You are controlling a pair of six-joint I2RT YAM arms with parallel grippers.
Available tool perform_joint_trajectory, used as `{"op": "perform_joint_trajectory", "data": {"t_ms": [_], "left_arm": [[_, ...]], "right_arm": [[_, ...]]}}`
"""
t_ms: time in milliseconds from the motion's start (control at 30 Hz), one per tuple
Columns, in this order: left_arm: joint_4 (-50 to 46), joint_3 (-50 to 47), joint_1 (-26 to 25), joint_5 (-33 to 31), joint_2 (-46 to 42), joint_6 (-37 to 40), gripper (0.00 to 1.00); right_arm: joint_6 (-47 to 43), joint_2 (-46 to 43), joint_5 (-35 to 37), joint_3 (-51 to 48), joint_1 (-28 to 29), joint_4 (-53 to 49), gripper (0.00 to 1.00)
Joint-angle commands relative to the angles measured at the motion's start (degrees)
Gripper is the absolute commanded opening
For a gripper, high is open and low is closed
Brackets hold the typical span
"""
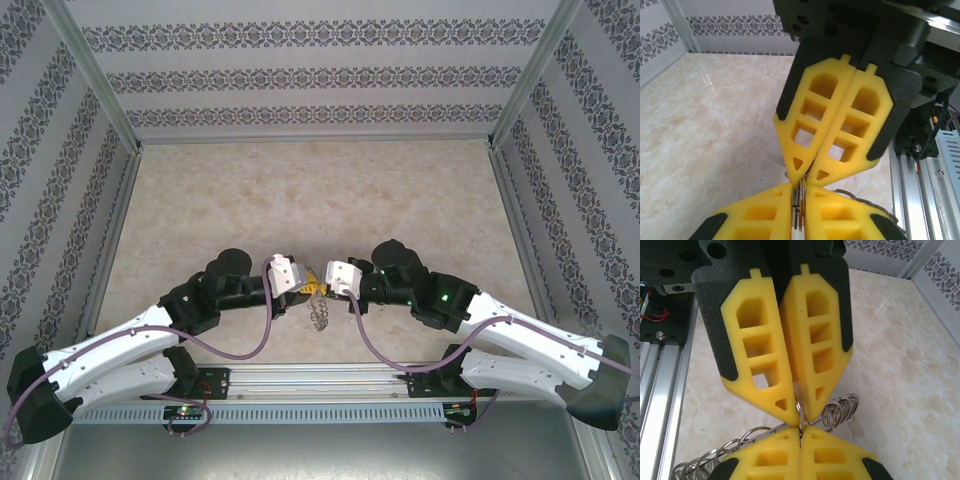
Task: Put the keys on the keyring
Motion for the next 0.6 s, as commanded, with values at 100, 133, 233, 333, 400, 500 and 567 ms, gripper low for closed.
{"op": "perform_joint_trajectory", "data": {"t_ms": [100,133,233,333,400,500,567], "left_arm": [[-0.43,2.6,0.23,-3.56,1.62,0.88,0.05],[-0.26,2.56,0.23,-3.45,1.67,0.79,0.0],[1.07,1.69,0.23,-3.52,1.05,0.27,0.0],[3.46,0.39,0.25,-1.84,-0.8,-0.58,0.0],[5.44,-0.58,0.23,-0.17,-1.99,-1.39,0.0],[8.69,-2.07,0.23,2.46,-3.47,-2.48,0.0],[10.35,-2.77,0.23,3.88,-4.01,-2.95,0.0]], "right_arm": [[-1.56,-0.24,0.41,2.03,2.19,0.46,0.0],[-1.54,-0.32,0.59,2.07,2.28,0.18,0.0],[-1.29,-1.28,0.42,1.52,2.37,0.44,0.0],[-0.42,-2.87,0.47,-0.12,2.37,1.15,0.01],[0.21,-4.01,0.06,-1.22,2.4,1.61,0.08],[1.1,-4.84,-0.44,-2.42,2.37,2.29,0.14],[1.45,-5.04,-0.62,-2.67,2.4,2.22,0.14]]}}
